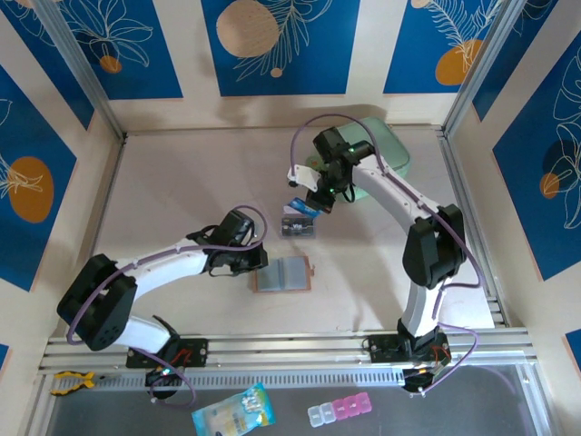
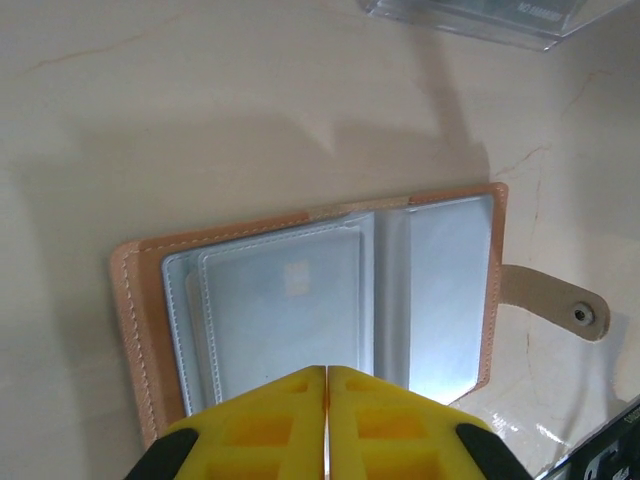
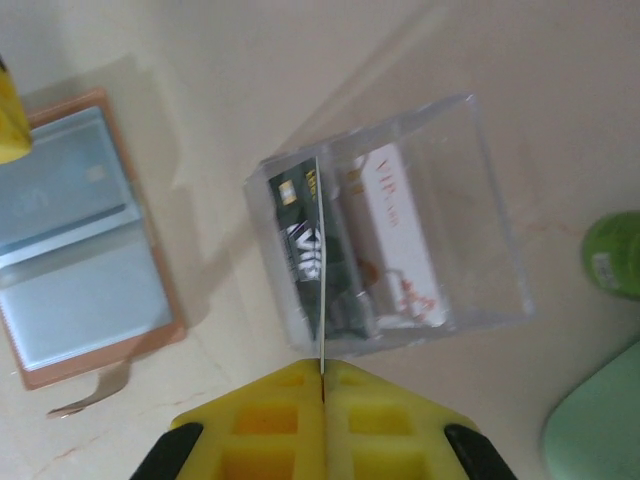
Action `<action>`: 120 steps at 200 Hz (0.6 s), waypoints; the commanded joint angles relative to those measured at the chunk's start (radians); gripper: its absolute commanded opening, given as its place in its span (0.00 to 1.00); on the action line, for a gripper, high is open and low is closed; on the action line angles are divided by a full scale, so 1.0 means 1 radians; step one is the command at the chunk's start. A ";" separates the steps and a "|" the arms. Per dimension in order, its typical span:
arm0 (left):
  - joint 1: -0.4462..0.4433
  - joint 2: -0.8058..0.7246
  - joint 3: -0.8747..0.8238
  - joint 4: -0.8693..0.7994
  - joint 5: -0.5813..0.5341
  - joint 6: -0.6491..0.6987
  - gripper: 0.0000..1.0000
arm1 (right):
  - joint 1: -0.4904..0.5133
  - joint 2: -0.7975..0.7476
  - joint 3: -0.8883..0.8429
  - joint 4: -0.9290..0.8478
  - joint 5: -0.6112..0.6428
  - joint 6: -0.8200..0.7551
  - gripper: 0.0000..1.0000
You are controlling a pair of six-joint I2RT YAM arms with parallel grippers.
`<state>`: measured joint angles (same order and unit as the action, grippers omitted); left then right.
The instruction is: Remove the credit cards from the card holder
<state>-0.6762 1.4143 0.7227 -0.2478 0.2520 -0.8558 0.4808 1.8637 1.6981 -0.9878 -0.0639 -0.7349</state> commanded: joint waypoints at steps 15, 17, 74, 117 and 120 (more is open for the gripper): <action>0.007 -0.019 -0.010 -0.002 -0.004 -0.022 0.10 | -0.034 0.126 0.181 -0.109 -0.088 -0.092 0.00; 0.007 -0.018 -0.010 -0.003 -0.002 -0.021 0.10 | -0.035 0.131 0.187 -0.112 -0.089 -0.094 0.00; 0.009 -0.014 -0.014 -0.015 -0.005 -0.025 0.09 | -0.064 0.281 0.370 -0.190 -0.081 -0.173 0.00; 0.010 -0.019 -0.019 -0.028 -0.014 -0.030 0.09 | -0.074 0.343 0.420 -0.221 -0.087 -0.205 0.02; 0.009 -0.020 -0.019 -0.028 -0.015 -0.030 0.09 | -0.074 0.346 0.418 -0.220 -0.085 -0.208 0.02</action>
<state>-0.6743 1.4143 0.7177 -0.2493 0.2523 -0.8722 0.4133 2.1807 2.0888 -1.1519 -0.1131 -0.8986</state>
